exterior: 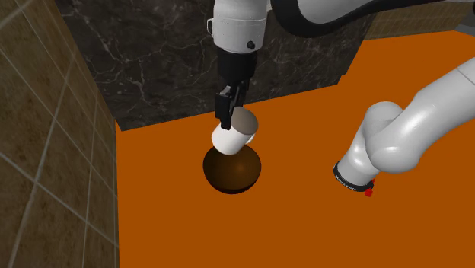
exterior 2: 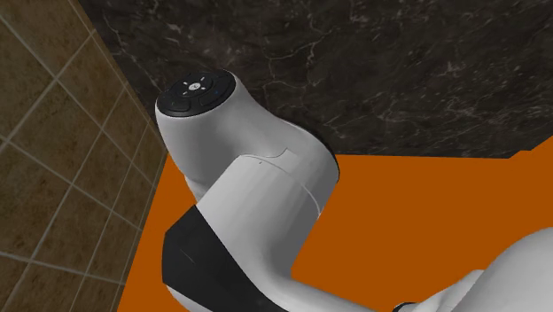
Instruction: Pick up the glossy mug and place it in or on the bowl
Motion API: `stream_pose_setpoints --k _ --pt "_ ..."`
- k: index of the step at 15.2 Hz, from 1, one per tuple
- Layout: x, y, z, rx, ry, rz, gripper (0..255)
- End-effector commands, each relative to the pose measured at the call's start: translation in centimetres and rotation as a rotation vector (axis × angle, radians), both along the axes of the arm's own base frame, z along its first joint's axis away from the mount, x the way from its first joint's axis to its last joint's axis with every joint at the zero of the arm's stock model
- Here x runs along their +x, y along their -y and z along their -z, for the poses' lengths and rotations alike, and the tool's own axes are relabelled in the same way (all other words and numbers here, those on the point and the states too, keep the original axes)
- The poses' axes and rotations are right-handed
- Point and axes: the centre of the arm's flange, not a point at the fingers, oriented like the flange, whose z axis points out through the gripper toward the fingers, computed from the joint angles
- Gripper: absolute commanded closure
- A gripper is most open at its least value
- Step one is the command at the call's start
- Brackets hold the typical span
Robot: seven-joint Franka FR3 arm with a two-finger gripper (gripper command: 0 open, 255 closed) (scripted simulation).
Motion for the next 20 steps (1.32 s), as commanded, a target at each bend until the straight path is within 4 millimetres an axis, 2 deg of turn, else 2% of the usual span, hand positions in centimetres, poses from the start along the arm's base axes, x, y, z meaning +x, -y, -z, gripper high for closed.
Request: stream_pose_setpoints --k 1,14,20 --pt "0.0 0.1 1.0 0.000 0.001 0.000 255" --pt "0.0 0.1 7.7 0.000 0.001 0.000 255" --pt "0.0 0.1 7.7 0.000 0.001 0.000 255"
